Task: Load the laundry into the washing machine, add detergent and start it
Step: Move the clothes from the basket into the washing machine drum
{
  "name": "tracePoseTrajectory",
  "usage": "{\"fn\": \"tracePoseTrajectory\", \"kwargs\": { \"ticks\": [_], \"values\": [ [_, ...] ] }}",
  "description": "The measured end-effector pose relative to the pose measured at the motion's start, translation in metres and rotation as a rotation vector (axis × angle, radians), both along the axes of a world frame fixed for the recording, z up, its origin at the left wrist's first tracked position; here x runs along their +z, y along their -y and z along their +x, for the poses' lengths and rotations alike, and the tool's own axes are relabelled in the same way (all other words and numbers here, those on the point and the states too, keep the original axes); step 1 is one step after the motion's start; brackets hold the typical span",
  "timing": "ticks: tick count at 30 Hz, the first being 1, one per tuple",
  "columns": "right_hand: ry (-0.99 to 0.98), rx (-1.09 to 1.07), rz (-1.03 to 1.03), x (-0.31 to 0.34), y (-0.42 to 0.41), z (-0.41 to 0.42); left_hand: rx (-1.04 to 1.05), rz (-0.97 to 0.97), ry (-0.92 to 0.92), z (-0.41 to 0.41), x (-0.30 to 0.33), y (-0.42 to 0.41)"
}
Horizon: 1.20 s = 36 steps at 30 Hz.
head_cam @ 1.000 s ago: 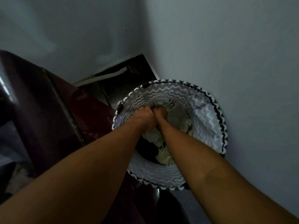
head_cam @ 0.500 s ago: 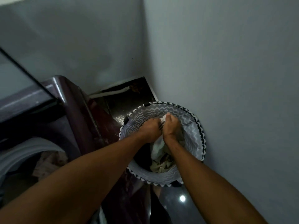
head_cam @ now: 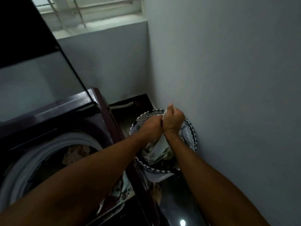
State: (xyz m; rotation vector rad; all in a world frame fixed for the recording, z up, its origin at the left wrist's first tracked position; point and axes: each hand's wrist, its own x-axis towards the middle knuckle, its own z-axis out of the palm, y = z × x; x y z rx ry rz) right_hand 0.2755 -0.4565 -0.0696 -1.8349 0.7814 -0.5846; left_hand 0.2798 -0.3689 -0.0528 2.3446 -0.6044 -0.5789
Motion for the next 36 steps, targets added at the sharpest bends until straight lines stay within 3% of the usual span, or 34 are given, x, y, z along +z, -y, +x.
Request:
{"fn": "tracePoseTrajectory", "kwargs": {
  "ticks": [5, 9, 18, 22, 27, 31, 36],
  "values": [
    [0.174, -0.057, -0.028, 0.055, -0.013, -0.004, -0.022, 0.008, 0.083, -0.004, 0.052, -0.015],
    [0.293, 0.016, -0.107, 0.098, -0.042, -0.008, -0.053, 0.005, 0.173, -0.007, 0.093, -0.045],
    [0.470, 0.304, -0.139, 0.169, -0.143, -0.023, -0.017, -0.327, 0.252, -0.032, 0.151, -0.156],
    [0.417, 0.467, -0.051, 0.167, -0.200, -0.037, -0.106, -0.103, 0.274, -0.034, 0.168, -0.227],
    [0.380, 0.697, -0.104, 0.136, -0.264, -0.062, 0.194, 0.073, 0.313, -0.039, 0.157, -0.298],
    [0.283, 0.824, -0.179, 0.106, -0.283, -0.072, 0.414, 0.029, 0.242, -0.047, 0.132, -0.319],
    [0.088, 0.929, -0.042, 0.082, -0.280, -0.076, 0.388, -0.008, 0.313, -0.055, 0.112, -0.309]
  ]
}}
